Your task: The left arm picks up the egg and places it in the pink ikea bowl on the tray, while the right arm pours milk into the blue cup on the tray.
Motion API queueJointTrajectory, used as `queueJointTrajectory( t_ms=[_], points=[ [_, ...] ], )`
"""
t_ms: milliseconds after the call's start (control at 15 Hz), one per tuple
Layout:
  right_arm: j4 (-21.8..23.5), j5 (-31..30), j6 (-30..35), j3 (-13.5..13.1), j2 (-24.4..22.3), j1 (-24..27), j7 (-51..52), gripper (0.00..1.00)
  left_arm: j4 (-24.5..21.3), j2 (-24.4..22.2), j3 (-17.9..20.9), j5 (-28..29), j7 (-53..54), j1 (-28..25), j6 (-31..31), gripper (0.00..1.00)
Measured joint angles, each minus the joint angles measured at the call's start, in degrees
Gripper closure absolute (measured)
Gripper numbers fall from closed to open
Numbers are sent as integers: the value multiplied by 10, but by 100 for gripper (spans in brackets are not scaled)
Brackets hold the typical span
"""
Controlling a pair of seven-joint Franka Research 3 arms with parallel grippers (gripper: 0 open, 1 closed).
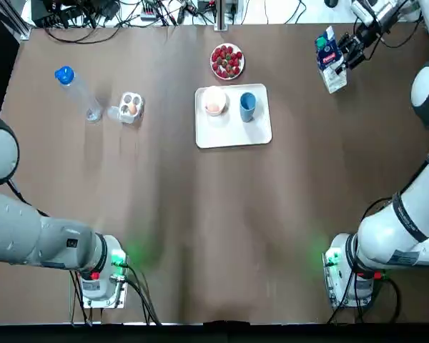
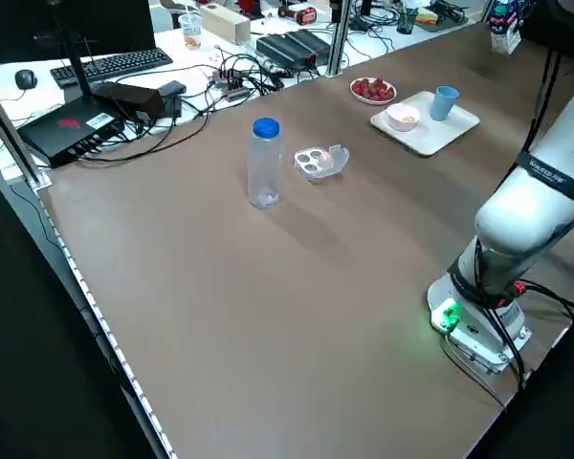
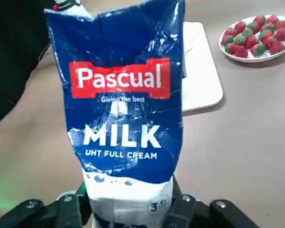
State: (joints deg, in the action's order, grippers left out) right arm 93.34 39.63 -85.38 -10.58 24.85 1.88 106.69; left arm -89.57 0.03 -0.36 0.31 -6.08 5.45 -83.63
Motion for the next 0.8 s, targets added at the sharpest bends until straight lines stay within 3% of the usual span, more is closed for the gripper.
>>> queueJointTrajectory(
  t_ms=[467,800],
  points=[
    [8,-54,-36,-1,-40,-114,-190,41,0,0,0,0,1,0,0,0],
    [9,-85,-42,-2,-56,-175,-256,42,0,0,0,0,1,0,0,0]
  ],
)
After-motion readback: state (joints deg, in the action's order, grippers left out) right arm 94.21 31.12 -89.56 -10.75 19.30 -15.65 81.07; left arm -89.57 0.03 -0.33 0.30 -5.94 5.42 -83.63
